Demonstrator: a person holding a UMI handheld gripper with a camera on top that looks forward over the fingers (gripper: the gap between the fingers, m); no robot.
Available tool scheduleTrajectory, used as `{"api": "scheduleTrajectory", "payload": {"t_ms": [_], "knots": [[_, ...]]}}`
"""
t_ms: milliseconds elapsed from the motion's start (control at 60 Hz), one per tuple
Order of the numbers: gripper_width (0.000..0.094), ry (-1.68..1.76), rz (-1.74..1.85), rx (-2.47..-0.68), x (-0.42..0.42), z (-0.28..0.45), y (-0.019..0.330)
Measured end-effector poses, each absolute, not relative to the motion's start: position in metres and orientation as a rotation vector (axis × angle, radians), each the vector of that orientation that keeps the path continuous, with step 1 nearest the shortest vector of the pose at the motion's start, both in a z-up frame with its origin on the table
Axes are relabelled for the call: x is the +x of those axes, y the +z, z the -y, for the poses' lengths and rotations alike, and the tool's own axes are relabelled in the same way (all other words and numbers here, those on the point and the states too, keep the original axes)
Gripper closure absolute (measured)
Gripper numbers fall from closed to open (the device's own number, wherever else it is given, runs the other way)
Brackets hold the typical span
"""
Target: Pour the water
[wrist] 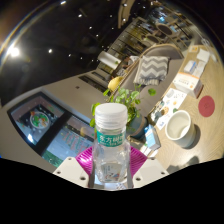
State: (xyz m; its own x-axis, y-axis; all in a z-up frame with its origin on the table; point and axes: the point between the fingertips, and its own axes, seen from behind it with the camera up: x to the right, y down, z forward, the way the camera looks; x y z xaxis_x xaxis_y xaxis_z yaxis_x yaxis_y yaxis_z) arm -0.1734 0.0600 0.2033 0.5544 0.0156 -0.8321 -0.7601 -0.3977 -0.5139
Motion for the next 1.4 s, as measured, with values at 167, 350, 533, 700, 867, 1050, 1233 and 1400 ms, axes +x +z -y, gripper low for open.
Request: {"api": "scheduleTrajectory", "payload": {"t_ms": [167, 350, 533, 700, 867, 1050, 1233, 1400], "knots": [[0.05, 1.508, -1.067, -1.498, -0.163, -0.102, 0.219], [0.0498, 1.775, -1.367, -1.26, -0.137, -0.125, 0.198], [0.0499, 1.841, -1.492, -1.21, -0.13, -0.129, 0.171], [0.0499, 1.762, -1.378, -1.358, -0.135, -0.124, 0.177], [0.05, 1.462, -1.053, -1.604, -0.119, -0.115, 0.203], [0.0493, 0.843, -0.56, -1.769, -0.051, -0.111, 0.24], [0.0493, 0.299, -0.216, -1.817, 0.035, -0.112, 0.227], [0.0494, 0.057, -0.069, -1.892, 0.086, -0.109, 0.162]]}}
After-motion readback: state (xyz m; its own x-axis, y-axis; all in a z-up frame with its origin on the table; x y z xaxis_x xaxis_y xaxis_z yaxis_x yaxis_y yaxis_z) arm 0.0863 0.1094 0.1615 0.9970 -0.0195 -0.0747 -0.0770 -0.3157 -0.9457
